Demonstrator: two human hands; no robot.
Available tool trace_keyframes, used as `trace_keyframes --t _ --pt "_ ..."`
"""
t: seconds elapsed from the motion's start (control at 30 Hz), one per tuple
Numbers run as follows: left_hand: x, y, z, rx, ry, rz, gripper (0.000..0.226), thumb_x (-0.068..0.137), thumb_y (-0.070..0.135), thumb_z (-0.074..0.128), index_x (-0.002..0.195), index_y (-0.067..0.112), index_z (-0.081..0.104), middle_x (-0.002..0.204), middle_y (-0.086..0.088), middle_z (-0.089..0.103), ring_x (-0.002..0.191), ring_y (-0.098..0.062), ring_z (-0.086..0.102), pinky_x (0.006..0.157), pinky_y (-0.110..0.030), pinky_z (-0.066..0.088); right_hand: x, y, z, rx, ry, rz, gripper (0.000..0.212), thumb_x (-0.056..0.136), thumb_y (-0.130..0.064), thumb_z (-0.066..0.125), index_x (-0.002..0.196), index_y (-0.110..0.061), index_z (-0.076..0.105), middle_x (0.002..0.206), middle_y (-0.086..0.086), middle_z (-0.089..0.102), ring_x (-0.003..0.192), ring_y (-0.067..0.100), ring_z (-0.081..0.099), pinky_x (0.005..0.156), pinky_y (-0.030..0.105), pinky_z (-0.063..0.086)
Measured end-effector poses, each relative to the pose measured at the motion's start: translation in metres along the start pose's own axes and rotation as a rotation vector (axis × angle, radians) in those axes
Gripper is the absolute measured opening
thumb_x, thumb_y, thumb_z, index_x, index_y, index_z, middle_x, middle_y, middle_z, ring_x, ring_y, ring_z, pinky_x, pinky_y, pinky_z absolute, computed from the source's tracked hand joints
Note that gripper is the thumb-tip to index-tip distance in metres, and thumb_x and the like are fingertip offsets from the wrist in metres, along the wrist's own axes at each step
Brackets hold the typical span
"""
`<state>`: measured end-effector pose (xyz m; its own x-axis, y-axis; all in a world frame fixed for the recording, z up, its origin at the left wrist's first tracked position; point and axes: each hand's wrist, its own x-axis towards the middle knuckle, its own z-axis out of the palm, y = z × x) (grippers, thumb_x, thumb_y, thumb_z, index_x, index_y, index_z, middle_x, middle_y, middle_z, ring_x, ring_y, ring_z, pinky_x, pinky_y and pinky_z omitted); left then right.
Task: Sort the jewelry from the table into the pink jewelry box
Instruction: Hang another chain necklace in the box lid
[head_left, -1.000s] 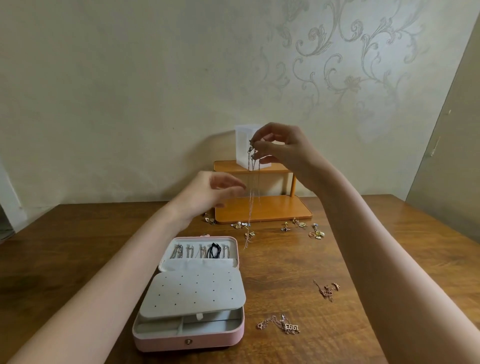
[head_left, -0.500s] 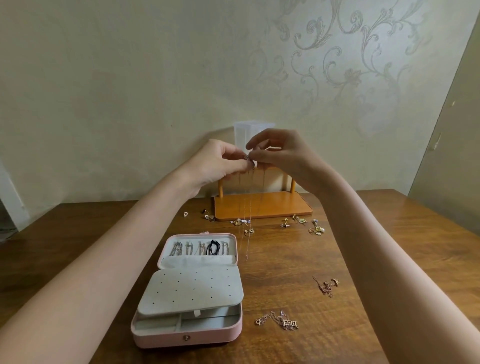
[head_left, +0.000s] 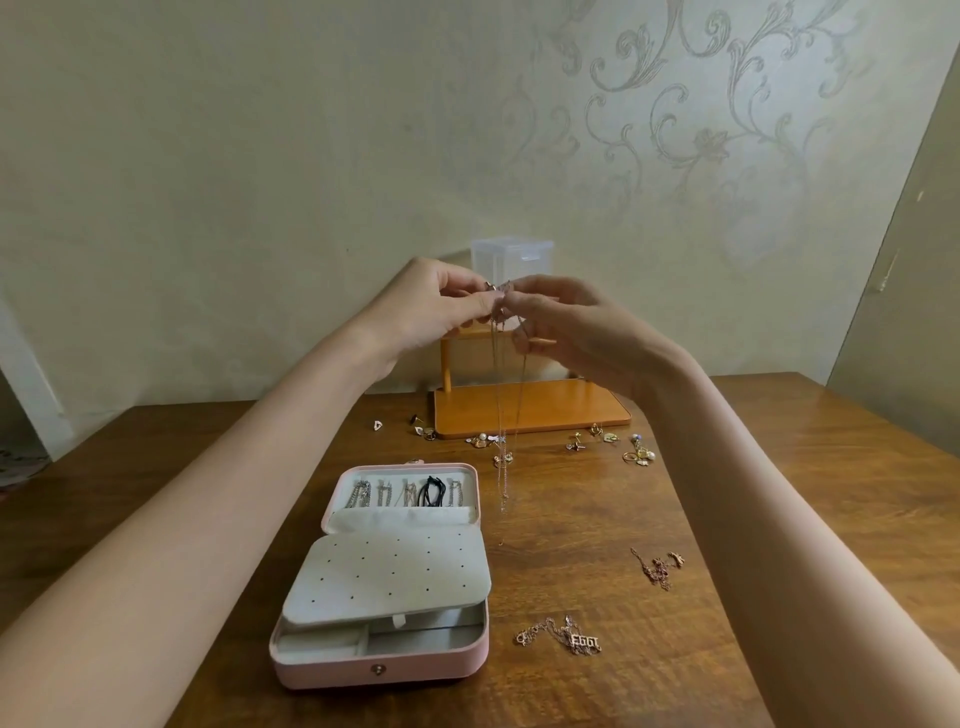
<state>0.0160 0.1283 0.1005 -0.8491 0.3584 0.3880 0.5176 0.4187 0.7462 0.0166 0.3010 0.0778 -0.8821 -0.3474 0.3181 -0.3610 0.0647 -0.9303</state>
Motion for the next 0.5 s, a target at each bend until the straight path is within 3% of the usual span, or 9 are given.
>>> trace_keyframes --t 0.13,0.27,0.4,0.5 --pt "0.006 0.0014 0.0003 -0.034 0.06 -0.019 0.013 0.089 0.024 0.061 0.088 0.016 0.071 0.075 0.005 0.06 0.074 -0.011 0.053 0.08 -0.033 0.05 -0.0009 0.0044 0.0003 0.006 -0.021 0.027 0.016 0.088 -0.009 0.059 0.102 -0.003 0.063 0.095 0.009 0.064 0.085 0.019 0.054 0.069 0.021 0.05" --pt "0.0084 0.0017 0.0004 -0.076 0.115 -0.036 0.01 0.087 0.027 0.063 0.085 0.019 0.07 0.082 -0.004 0.062 0.073 -0.014 0.053 0.086 -0.036 0.05 -0.0007 0.006 0.0004 -0.017 -0.029 0.031 0.021 0.09 -0.008 0.056 0.107 0.002 0.062 0.097 0.008 0.067 0.079 0.012 0.06 0.069 0.021 0.051" --pt "0.0097 0.0003 0.002 -0.098 0.109 -0.059 0.011 0.087 0.025 0.064 0.086 0.017 0.07 0.076 -0.004 0.06 0.074 -0.016 0.053 0.087 -0.038 0.05 0.0021 0.0069 0.0017 -0.169 -0.006 0.017 0.02 0.09 -0.021 0.058 0.105 -0.011 0.068 0.1 0.001 0.069 0.093 0.013 0.06 0.082 0.031 0.046" --pt "0.0106 -0.0013 0.004 -0.139 0.099 -0.057 0.005 0.087 0.018 0.064 0.088 0.017 0.068 0.074 0.0 0.06 0.072 -0.013 0.056 0.075 -0.028 0.052 0.0064 0.0078 0.0063 -0.184 -0.015 0.006 0.019 0.092 -0.025 0.054 0.104 -0.017 0.066 0.096 -0.003 0.071 0.098 0.01 0.062 0.091 0.037 0.043"
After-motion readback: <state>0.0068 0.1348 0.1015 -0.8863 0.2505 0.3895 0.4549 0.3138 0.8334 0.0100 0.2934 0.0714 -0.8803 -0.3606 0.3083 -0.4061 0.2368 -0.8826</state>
